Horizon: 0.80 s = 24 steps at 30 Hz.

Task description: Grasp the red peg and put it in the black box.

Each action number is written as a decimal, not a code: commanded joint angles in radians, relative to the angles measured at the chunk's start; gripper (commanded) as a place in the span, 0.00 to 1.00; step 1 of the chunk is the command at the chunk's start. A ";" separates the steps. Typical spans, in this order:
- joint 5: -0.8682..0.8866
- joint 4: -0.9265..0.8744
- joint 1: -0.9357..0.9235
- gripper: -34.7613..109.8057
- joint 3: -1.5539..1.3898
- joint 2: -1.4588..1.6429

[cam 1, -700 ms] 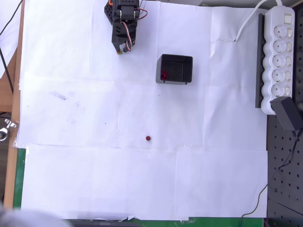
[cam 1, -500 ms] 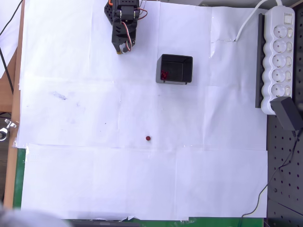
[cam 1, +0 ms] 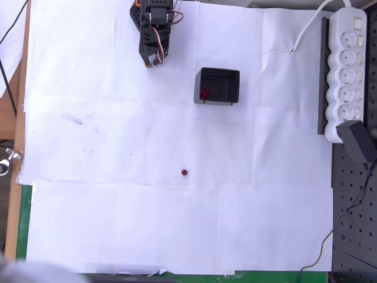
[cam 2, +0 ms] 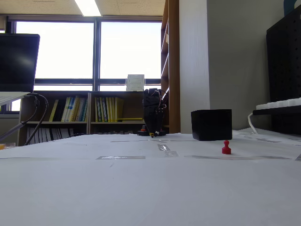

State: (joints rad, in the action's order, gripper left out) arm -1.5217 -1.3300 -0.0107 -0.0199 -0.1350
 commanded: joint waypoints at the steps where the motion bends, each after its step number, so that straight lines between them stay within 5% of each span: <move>1: -0.005 -0.094 -0.011 0.24 0.081 -0.094; 24: -0.023 -0.043 0.052 0.24 0.080 -0.067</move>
State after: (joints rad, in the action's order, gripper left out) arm -1.5156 -1.3300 0.0169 -0.0199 -0.1350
